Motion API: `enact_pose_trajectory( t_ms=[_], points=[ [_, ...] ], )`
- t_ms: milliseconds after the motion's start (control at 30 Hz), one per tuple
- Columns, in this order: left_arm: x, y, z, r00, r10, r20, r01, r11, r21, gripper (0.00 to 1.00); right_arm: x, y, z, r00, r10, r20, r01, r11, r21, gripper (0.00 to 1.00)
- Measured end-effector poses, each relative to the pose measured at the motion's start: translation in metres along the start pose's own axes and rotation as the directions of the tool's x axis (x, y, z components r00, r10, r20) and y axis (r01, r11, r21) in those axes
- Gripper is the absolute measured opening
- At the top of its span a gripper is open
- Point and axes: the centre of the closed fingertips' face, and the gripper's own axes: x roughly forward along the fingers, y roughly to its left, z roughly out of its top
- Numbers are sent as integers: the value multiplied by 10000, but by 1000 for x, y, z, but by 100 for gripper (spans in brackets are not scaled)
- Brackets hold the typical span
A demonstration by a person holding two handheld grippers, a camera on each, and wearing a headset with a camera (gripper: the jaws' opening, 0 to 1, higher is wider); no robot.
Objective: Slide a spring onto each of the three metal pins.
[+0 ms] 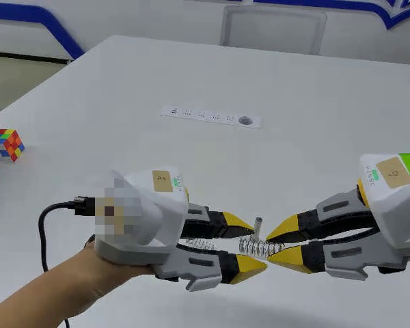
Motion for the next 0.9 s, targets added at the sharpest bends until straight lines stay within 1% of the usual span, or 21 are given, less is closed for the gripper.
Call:
enact_pose_trajectory(
  t_ms=[67,200,367,433,533,567,633,700,733,767,833,867,900],
  points=[
    [0,0,2,10000,-42,48,42,10000,22,19,0,0,0,10000,26,-40,-26,10000,-27,11],
    [0,-3,1,9999,-172,1,172,9998,62,15,0,-1,0,10000,6,-43,-6,10000,-32,11],
    [-1,-4,1,9997,-245,-97,247,9995,204,13,0,0,0,9999,53,-114,-55,9999,-125,11],
    [-1,-3,3,9997,-218,-102,222,9992,330,13,-1,-1,1,9999,-10,-144,7,9998,-185,11],
    [-1,-5,5,9993,-352,-92,356,9983,468,11,-3,-1,3,9999,33,-112,-35,9998,-183,11],
    [-2,-5,5,9993,-364,-88,368,9978,542,11,-3,-1,4,10000,-11,-67,10,9999,-146,11],
    [-3,-5,8,9991,-430,17,428,9976,547,11,-5,-6,4,9994,-311,138,310,9995,93,14],
    [-5,-4,11,9990,-430,93,425,9979,498,10,-6,-11,-1,9985,-536,79,535,9984,168,18],
    [-5,-4,11,9990,-434,94,429,9979,485,10,-6,-11,-4,9987,-510,50,509,9984,261,19],
    [-6,-4,12,9989,-458,97,453,9978,486,10,-7,-9,-4,9990,-403,194,395,9984,398,18],
    [-7,-5,13,9986,-521,95,515,9974,506,10,-8,-9,2,9972,-426,615,390,9976,573,15],
    [-7,-5,13,9986,-525,93,519,9971,549,10,-9,-8,4,9964,-358,764,307,9972,675,14],
    [-7,-5,14,9985,-531,100,524,9970,569,10,-10,-8,5,9963,-298,811,240,9972,714,13]
  ],
)
